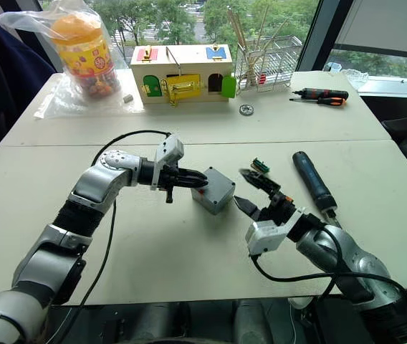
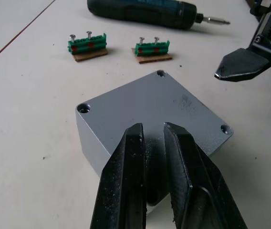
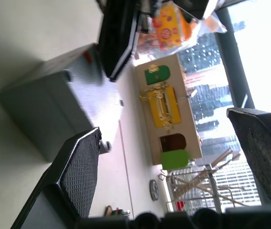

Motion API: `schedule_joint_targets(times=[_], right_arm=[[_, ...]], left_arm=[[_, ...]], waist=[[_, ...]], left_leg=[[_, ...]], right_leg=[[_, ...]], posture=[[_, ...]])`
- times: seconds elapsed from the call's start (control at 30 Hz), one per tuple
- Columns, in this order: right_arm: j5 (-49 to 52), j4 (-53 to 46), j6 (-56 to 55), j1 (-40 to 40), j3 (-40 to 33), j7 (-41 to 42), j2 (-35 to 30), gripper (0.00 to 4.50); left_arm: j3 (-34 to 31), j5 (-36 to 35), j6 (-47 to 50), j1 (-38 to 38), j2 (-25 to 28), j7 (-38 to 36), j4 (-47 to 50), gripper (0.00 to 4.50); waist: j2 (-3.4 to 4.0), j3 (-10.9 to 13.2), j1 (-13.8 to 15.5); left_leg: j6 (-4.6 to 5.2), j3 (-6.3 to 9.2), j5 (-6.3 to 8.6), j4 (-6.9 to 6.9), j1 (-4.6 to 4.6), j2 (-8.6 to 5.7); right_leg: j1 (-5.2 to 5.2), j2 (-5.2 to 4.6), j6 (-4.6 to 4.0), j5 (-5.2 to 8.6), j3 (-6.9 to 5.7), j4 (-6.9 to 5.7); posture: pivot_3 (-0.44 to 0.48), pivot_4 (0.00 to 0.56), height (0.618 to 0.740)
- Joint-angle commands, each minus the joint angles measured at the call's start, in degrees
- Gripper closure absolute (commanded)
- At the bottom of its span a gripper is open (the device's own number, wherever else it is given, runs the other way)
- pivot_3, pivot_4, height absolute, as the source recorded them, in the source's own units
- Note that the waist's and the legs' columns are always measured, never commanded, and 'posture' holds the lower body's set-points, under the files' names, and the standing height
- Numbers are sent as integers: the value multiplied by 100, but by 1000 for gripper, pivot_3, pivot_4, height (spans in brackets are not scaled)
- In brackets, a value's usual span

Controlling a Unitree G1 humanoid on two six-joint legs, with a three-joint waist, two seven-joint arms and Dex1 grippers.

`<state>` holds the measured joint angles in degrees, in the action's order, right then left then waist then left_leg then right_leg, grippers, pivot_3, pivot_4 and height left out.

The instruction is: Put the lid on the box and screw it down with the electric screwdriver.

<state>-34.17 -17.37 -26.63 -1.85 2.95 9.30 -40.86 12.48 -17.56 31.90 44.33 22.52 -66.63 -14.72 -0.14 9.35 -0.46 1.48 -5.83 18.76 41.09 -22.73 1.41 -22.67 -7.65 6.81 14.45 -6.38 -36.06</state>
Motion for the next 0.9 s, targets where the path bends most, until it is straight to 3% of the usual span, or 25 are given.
schedule_joint_targets(times=[0.03, 0.07, 0.13, 0.2, 0.37, 0.47, 0.6, 0.7, 0.9], right_arm=[[1449, -582, 1243, -594, -404, 267, 773, 246], [1662, -659, 1528, -726, -458, 341, 960, 490], [2937, -844, 2984, -1194, -431, 473, 1845, 1175], [3768, -951, 3833, -1489, -588, 370, 2506, 1928], [4650, -1066, 4895, -1789, -1116, 33, 3150, 4437], [5471, -1221, 6233, -1765, -1339, 124, 3084, 4481], [5936, -1726, 7492, -1261, -1123, 942, 1919, 4481], [6315, -2041, 8007, -952, -955, 1454, 1226, 4481], [6858, -2010, 8703, -825, -914, 1623, 992, 4481]], left_arm=[[-895, -863, 807, 317, -64, 295, 406, 3873], [-1033, -970, 940, 363, -84, 406, 434, 3873], [-1687, -1362, 1287, 511, -244, 1097, 534, 4417], [-2019, -1500, 1480, 496, -329, 1598, 717, 4500], [-2203, -1610, 1732, 159, -371, 2294, 1326, 4500], [-2136, -1383, 1730, -4, -418, 2893, 1461, 4500], [-1513, -410, 1115, -354, -301, 3592, 1596, 4500], [-1144, -92, 821, -614, -218, 3577, 1535, 4500], [-773, -213, 947, -935, -194, 3047, 1387, 4500]], waist=[[-2, 5, -9], [0, 6, -10], [-2, 6, -2], [1, 5, 2], [3, 6, 36], [3, 6, 68], [5, 6, 113], [5, 6, 107], [4, 6, 108]], left_leg=[[0, 2, 0, 1, -3, 3], [0, 2, 0, 2, -7, 4], [0, 7, 0, 1, -13, 2], [0, 13, 0, 2, -15, 3], [1, 24, 0, -1, -31, -13], [1, 27, 0, 3, -36, -14], [1, 24, 0, -1, -40, -12], [2, 16, 1, -4, -55, -17], [2, 11, 0, -1, -57, -21]], right_leg=[[-1, 2, 0, 0, -1, 0], [-6, 2, -1, 0, -1, 0], [-10, 1, -1, 0, -3, -3], [-9, 2, -2, -1, -6, -2], [-14, -6, -2, -1, -10, 0], [-22, -5, -2, -2, -9, -4], [-29, -3, -3, -2, -8, -5], [-51, -4, -3, -2, -2, -4], [-61, 0, -5, -3, 0, -7]], posture=[[0, 150, 711], [0, 150, 711], [0, 150, 711], [0, 150, 711], [0, 150, 711], [0, 150, 711], [0, 150, 711], [0, 150, 711], [0, 150, 711]])
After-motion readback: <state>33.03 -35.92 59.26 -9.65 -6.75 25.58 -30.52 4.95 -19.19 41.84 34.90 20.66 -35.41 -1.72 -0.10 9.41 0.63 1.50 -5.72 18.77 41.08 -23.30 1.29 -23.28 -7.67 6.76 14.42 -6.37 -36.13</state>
